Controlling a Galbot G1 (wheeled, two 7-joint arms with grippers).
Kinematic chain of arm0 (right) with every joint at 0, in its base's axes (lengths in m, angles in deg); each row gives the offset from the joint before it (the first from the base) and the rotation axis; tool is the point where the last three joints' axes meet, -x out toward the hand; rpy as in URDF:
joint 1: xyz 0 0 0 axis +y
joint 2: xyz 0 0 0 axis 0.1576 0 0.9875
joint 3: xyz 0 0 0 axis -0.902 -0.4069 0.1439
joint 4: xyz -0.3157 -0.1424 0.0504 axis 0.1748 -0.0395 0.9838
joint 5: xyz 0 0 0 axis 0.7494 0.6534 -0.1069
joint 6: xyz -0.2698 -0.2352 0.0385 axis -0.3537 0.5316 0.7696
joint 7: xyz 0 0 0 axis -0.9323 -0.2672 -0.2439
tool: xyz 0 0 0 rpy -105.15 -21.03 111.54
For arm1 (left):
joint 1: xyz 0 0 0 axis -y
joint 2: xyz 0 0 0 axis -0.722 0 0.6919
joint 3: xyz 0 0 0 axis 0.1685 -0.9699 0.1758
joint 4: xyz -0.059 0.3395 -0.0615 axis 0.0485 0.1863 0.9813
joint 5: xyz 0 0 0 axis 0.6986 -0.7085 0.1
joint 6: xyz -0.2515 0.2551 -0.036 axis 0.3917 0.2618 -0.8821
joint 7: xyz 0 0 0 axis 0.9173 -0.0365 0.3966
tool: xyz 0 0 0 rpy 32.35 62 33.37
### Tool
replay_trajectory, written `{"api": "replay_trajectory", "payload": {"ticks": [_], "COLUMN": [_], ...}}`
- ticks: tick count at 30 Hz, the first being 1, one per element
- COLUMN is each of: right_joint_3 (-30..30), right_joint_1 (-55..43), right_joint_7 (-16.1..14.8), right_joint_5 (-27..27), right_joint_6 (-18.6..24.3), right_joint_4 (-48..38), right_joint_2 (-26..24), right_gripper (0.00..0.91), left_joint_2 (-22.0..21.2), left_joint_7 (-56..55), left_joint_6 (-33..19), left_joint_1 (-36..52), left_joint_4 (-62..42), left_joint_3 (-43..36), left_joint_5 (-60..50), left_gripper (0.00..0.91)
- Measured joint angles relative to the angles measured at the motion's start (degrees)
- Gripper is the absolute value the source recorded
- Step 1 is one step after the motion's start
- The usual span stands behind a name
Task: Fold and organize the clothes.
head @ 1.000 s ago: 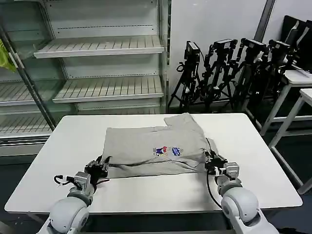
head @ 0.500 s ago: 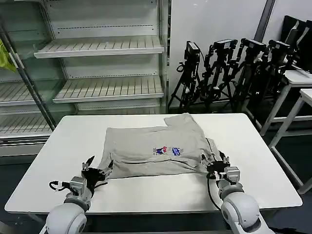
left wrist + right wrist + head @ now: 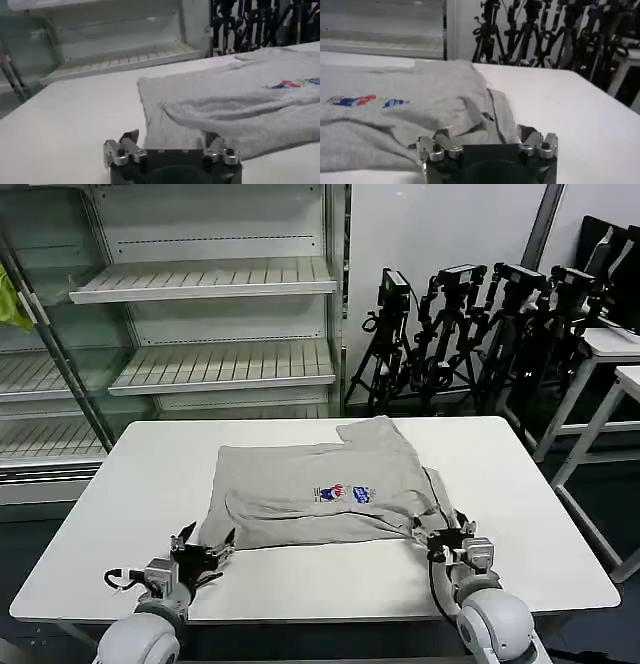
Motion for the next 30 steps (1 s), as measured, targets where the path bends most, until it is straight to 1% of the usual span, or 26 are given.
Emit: {"api": "replay_trajectory", "payload": {"ticks": [16, 23, 30], "right_joint_3": [-0.11, 1.45, 4.30], "right_joint_1": [0.61, 3.66, 9.58], "right_joint_7": [-0.16, -0.33, -0.30], "right_joint_5": [-2.50, -3.03, -3.58], "right_joint_6": [-0.28, -0.57, -0.60], "right_joint_4": [0.51, 3.69, 9.08], "right_joint_2": [-0.77, -1.87, -3.26], "right_gripper": [0.000, 0.000, 0.000], "left_joint_2": [-0.43, -0.98, -1.99], "left_joint_7": [0.69, 0.67, 0.15], "left_joint_6": [-0.58, -0.82, -2.08], "left_joint_1": [-1.92, -4.10, -8.70], "left_joint_4": [0.32, 2.71, 7.27], "left_joint_3": [0.61, 1.51, 2.38], "left_joint_5": [1.34, 1.15, -0.80], "left_gripper": [0.050, 0.050, 0.050]}}
